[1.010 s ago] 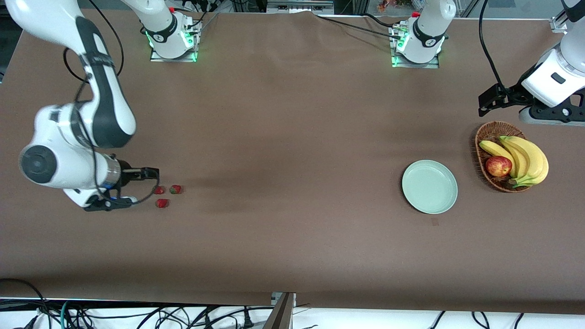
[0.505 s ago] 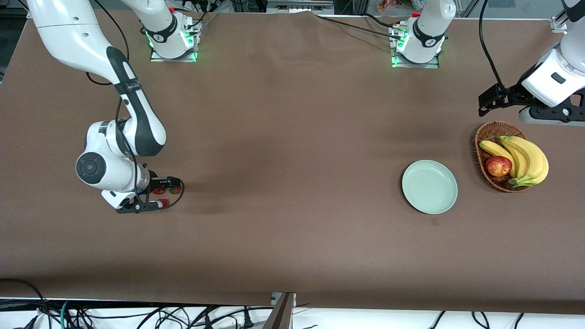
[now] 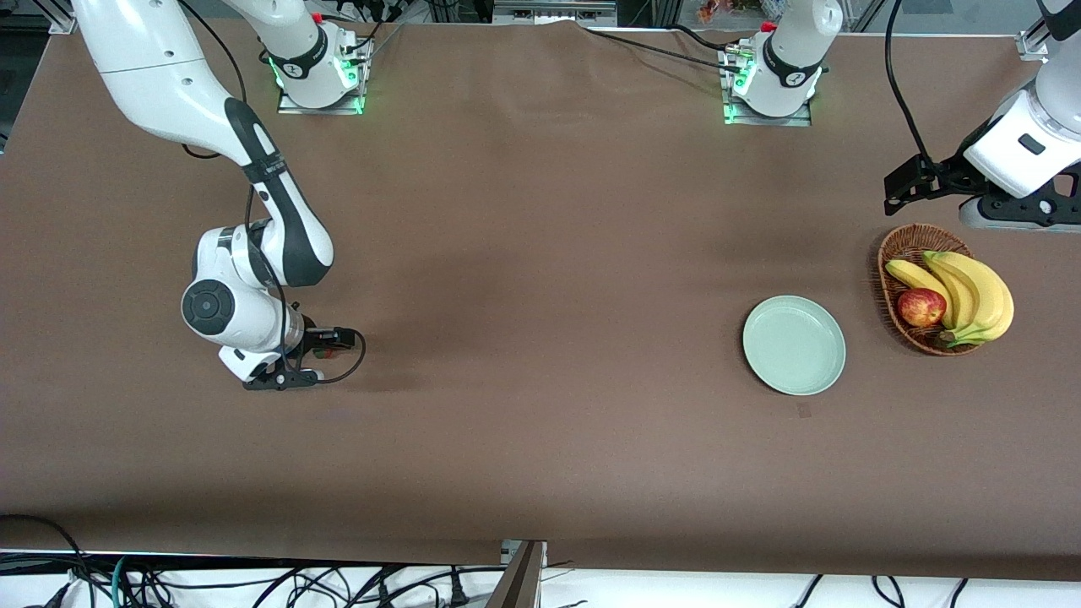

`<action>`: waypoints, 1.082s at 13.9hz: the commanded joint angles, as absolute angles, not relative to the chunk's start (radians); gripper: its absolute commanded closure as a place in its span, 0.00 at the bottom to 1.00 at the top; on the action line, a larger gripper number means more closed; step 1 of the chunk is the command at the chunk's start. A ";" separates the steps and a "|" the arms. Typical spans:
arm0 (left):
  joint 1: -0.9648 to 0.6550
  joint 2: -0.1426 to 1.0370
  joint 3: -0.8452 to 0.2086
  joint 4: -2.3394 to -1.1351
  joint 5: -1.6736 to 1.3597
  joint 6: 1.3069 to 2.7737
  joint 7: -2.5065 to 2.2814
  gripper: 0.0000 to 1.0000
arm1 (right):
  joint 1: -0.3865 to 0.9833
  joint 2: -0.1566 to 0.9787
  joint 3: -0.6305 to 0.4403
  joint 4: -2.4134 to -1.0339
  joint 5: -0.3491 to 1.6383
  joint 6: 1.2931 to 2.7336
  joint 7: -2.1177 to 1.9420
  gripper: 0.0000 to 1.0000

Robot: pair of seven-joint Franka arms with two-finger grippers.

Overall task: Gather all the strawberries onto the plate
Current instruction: 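Lower the right gripper and grasp one strawberry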

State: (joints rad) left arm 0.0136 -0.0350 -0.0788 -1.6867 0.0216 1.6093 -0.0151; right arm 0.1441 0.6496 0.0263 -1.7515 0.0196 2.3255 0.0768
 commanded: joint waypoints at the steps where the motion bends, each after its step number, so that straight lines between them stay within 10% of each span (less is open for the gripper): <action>1: 0.012 -0.041 -0.080 -1.674 0.011 1.591 -0.018 0.00 | 0.138 0.652 0.029 -1.789 0.017 2.381 0.075 0.01; 2: 0.012 -0.041 -0.080 -1.674 0.011 1.591 -0.018 0.00 | 0.137 0.652 0.028 -1.798 0.017 2.393 0.074 0.05; 7: 0.012 -0.041 -0.080 -1.674 0.012 1.591 -0.018 0.00 | 0.135 0.644 0.028 -1.796 0.018 2.385 0.087 0.94; 15: 0.012 -0.041 -0.080 -1.674 0.011 1.591 -0.018 0.00 | 0.285 0.649 0.109 -1.660 0.020 2.370 0.427 1.00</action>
